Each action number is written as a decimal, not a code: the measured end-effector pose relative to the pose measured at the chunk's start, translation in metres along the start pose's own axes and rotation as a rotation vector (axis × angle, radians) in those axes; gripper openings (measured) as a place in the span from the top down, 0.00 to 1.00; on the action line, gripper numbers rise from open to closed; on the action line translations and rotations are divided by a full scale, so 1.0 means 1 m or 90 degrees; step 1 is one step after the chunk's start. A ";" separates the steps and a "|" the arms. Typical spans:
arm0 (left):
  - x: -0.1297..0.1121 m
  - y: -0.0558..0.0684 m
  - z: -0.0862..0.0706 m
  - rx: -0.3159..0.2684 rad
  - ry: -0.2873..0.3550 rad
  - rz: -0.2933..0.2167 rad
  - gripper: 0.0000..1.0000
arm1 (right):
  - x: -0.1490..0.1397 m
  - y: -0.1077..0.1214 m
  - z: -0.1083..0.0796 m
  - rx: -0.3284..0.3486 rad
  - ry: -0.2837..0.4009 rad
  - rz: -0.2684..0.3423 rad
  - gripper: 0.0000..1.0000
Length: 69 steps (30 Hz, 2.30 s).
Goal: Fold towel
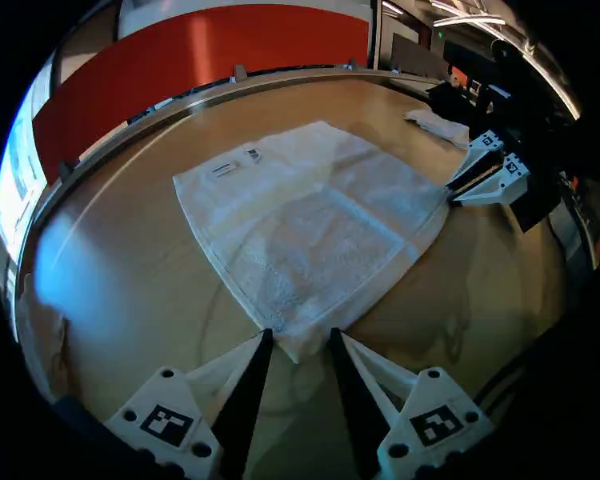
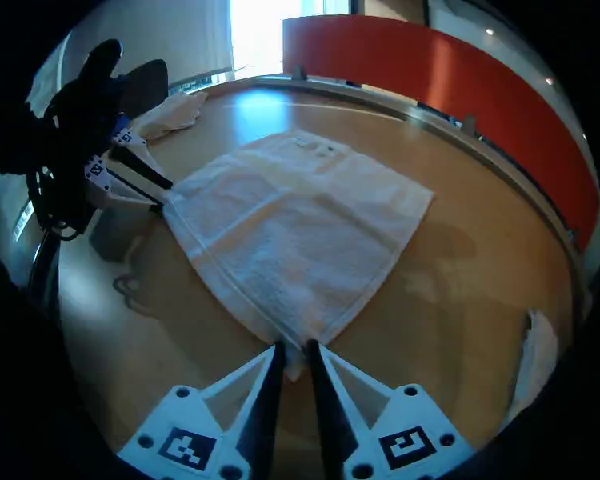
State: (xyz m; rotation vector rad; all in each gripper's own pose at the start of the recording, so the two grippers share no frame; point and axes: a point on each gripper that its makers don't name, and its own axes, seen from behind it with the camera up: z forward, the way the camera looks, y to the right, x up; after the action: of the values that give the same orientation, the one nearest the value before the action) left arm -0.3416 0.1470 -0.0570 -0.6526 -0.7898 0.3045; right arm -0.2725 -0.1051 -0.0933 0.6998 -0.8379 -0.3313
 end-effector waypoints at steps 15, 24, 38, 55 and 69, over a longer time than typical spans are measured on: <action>0.006 0.005 -0.005 -0.001 -0.003 -0.027 0.80 | 0.004 0.002 -0.005 -0.004 0.005 0.006 0.83; 0.027 0.000 -0.018 0.010 0.017 -0.041 0.81 | 0.025 0.007 -0.017 -0.016 0.032 -0.006 0.84; 0.067 -0.010 -0.064 0.034 0.049 -0.068 0.81 | 0.081 0.013 -0.062 -0.032 0.096 -0.021 0.83; 0.096 0.003 -0.117 0.028 0.054 -0.098 0.81 | 0.107 0.004 -0.110 -0.032 0.106 -0.033 0.83; 0.097 0.027 -0.143 0.011 0.045 -0.116 0.81 | 0.109 0.002 -0.133 -0.028 0.100 -0.043 0.84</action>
State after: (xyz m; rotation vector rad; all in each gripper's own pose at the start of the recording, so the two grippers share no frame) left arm -0.1709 0.1532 -0.0949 -0.5680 -0.7721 0.1221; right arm -0.1006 -0.1037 -0.0923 0.7047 -0.6572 -0.3501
